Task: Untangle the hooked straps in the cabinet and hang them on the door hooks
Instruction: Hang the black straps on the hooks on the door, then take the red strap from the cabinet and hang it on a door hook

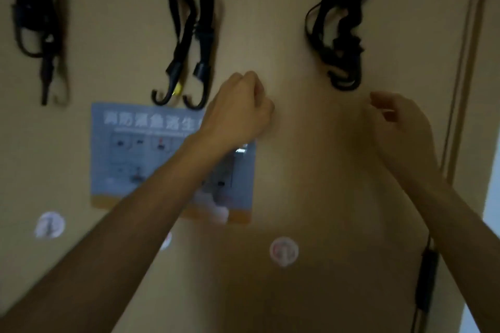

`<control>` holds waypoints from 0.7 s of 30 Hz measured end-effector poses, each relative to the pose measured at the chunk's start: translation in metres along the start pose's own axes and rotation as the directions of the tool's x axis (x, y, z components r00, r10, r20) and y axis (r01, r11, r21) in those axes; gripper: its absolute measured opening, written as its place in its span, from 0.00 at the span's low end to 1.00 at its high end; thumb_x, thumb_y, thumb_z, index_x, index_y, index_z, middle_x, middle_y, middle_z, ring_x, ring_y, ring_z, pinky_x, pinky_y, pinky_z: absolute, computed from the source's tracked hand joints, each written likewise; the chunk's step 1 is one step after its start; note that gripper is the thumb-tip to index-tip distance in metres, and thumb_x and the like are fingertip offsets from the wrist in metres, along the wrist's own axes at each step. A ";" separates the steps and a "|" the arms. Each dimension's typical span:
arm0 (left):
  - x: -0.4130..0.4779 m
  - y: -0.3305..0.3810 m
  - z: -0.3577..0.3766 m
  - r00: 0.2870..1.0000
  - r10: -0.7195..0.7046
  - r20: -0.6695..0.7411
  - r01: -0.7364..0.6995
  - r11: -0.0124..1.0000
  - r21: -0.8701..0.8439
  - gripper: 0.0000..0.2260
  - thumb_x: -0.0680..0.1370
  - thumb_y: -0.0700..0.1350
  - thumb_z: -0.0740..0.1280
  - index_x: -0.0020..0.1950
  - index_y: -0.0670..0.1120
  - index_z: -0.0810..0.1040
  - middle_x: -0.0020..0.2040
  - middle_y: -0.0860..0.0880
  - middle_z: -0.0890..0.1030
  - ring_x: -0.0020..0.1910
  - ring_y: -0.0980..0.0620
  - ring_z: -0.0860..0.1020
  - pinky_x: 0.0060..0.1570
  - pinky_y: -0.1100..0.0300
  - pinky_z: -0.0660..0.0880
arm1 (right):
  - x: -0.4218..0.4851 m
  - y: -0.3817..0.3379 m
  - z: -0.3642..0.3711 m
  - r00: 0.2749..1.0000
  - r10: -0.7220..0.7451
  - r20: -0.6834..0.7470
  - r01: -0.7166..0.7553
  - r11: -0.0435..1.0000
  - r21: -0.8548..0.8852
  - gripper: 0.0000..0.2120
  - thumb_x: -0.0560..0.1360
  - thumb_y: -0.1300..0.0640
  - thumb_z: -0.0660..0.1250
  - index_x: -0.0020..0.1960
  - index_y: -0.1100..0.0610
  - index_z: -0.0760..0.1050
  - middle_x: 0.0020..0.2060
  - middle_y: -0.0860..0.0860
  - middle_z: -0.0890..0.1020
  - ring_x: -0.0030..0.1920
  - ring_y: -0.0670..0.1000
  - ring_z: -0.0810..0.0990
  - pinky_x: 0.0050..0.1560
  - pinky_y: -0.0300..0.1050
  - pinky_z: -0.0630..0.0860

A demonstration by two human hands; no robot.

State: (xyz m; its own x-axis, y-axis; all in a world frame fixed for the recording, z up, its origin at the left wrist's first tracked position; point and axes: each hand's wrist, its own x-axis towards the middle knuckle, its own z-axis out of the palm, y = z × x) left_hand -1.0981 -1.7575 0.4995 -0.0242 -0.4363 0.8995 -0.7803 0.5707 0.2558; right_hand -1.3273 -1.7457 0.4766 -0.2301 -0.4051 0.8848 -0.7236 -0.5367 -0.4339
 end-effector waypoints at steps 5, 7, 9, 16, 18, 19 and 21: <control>-0.119 -0.042 -0.003 0.973 -0.168 0.161 0.147 0.980 0.131 0.12 0.73 0.50 0.61 0.51 0.44 0.73 0.50 0.42 0.75 0.52 0.41 0.74 0.51 0.50 0.73 | -0.101 0.019 0.025 0.975 0.061 0.212 -0.083 0.992 0.099 0.21 0.74 0.47 0.63 0.63 0.55 0.75 0.59 0.55 0.78 0.56 0.53 0.77 0.56 0.42 0.70; -0.168 -0.059 -0.011 0.934 -0.266 0.239 0.223 0.955 0.193 0.18 0.70 0.52 0.59 0.55 0.43 0.73 0.52 0.40 0.75 0.53 0.39 0.74 0.52 0.47 0.74 | -0.147 0.023 0.042 0.945 0.068 0.320 -0.130 0.976 0.176 0.22 0.71 0.49 0.64 0.62 0.58 0.76 0.59 0.57 0.78 0.54 0.53 0.77 0.50 0.35 0.72; -0.219 -0.077 -0.022 0.877 -0.385 0.289 0.316 0.913 0.257 0.21 0.70 0.53 0.59 0.59 0.43 0.73 0.55 0.41 0.75 0.55 0.40 0.75 0.54 0.46 0.74 | -0.194 0.022 0.061 0.883 0.091 0.459 -0.235 0.935 0.265 0.20 0.73 0.50 0.66 0.60 0.60 0.76 0.59 0.58 0.78 0.53 0.53 0.77 0.47 0.31 0.72; -0.410 -0.124 -0.092 0.538 -0.777 0.327 0.587 0.624 0.516 0.22 0.78 0.52 0.61 0.70 0.45 0.64 0.68 0.45 0.66 0.67 0.45 0.68 0.65 0.46 0.67 | -0.359 -0.011 0.127 0.497 0.129 0.858 -0.384 0.919 0.085 0.29 0.73 0.39 0.60 0.62 0.61 0.75 0.61 0.61 0.76 0.61 0.58 0.75 0.58 0.36 0.65; -0.463 -0.126 -0.123 0.407 -0.868 0.284 0.657 0.494 0.569 0.23 0.79 0.53 0.60 0.71 0.46 0.62 0.71 0.46 0.64 0.69 0.46 0.66 0.67 0.47 0.65 | -0.411 -0.028 0.137 0.385 0.158 0.909 -0.432 0.901 0.026 0.24 0.75 0.44 0.63 0.65 0.57 0.73 0.64 0.58 0.73 0.63 0.56 0.74 0.58 0.41 0.67; -0.489 -0.126 -0.140 0.346 -0.903 0.253 0.687 0.428 0.587 0.23 0.79 0.53 0.60 0.72 0.46 0.62 0.71 0.46 0.64 0.69 0.46 0.65 0.67 0.48 0.64 | -0.435 -0.040 0.140 0.324 0.139 0.936 -0.418 0.909 0.010 0.25 0.74 0.43 0.63 0.66 0.56 0.72 0.65 0.57 0.73 0.64 0.56 0.73 0.61 0.44 0.68; -0.542 -0.118 -0.176 0.241 -0.953 0.184 0.736 0.303 0.606 0.24 0.79 0.53 0.60 0.72 0.46 0.62 0.72 0.46 0.63 0.70 0.46 0.64 0.67 0.50 0.63 | -0.482 -0.067 0.142 0.189 0.085 0.978 -0.384 0.923 -0.006 0.24 0.76 0.44 0.63 0.68 0.56 0.70 0.67 0.56 0.71 0.66 0.56 0.71 0.66 0.49 0.67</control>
State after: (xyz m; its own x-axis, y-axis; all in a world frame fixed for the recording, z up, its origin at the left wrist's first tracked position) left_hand -0.8827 -1.4659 0.0446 0.6227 -0.7770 -0.0924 -0.6329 -0.5696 0.5245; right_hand -1.0754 -1.6200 0.0548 0.5319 -0.8460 -0.0357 -0.5838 -0.3358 -0.7392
